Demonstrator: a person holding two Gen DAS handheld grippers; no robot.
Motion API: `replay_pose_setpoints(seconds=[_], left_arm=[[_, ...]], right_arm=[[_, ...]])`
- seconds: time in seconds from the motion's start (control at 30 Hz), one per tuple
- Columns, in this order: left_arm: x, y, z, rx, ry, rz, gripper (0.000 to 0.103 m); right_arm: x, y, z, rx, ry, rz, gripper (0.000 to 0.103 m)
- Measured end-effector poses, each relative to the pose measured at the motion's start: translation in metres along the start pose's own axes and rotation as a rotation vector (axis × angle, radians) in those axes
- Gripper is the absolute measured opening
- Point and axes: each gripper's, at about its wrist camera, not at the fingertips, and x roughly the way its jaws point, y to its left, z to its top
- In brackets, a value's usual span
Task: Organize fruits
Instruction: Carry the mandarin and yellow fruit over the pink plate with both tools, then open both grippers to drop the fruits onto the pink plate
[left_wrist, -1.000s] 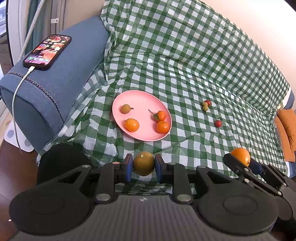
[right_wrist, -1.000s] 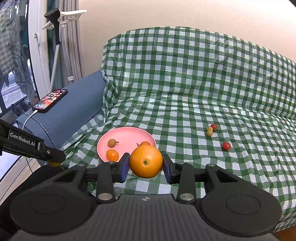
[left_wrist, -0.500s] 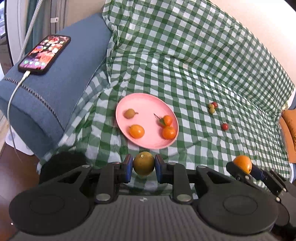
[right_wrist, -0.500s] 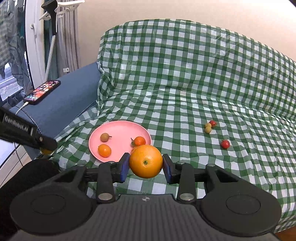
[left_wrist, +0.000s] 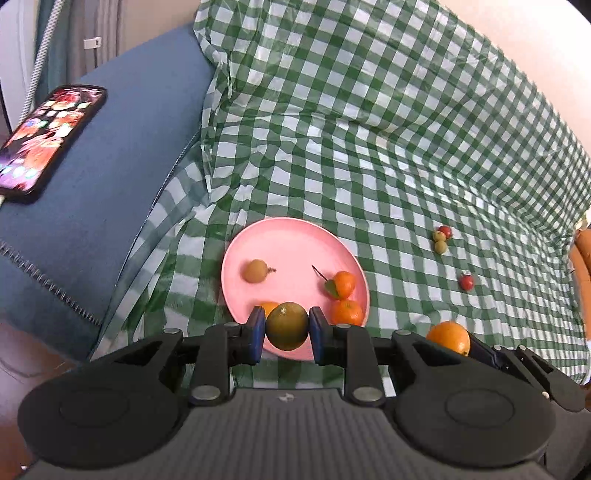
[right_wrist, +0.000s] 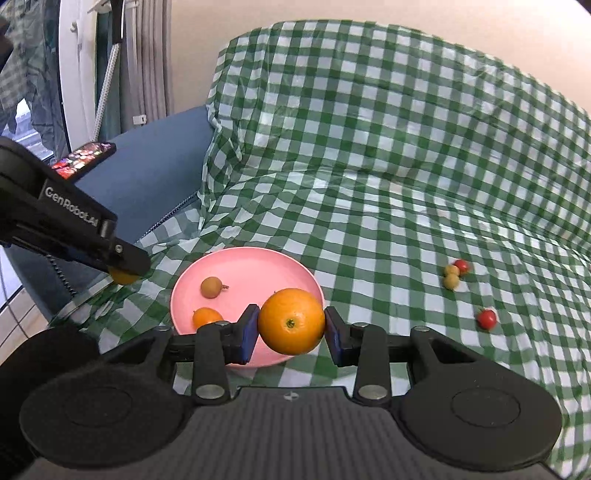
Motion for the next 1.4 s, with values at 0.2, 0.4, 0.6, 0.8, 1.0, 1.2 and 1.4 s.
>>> replay_pose_setpoints(seconds=[0.2,0.4,0.6,0.8,1.0,1.2,1.4], left_arm=[[0.043,0.004,0.019,0.006,0.043,0.018,0.028],[0.087,0.009,0.033,0.016,0.085,0.046,0.028],[0.116,0.009,0.04,0.04,0.107,0.077,0.028],[0.136,0.009,0.043,0.052,0.128,0.094,0.028],[0.151,0.009,0.039,0.056,0.158,0.105,0.028],[0.158,0.007,0.039,0.07,0.162,0.106,0.028],[0.154,0.004,0.04,0.096,0.13,0.125,0.051]], right_arm=[[0.044,0.005,0.01,-0.005,0.031,0.017,0.039],[0.085,0.008,0.014,-0.027,0.074,0.028,0.039],[0.114,0.012,0.014,-0.057,0.091,0.032,0.039],[0.128,0.016,0.014,-0.11,0.084,0.044,0.039],[0.138,0.014,0.01,-0.128,0.099,0.049,0.039],[0.143,0.013,0.008,-0.126,0.11,0.055,0.039],[0.145,0.012,0.011,-0.105,0.111,0.062,0.045]])
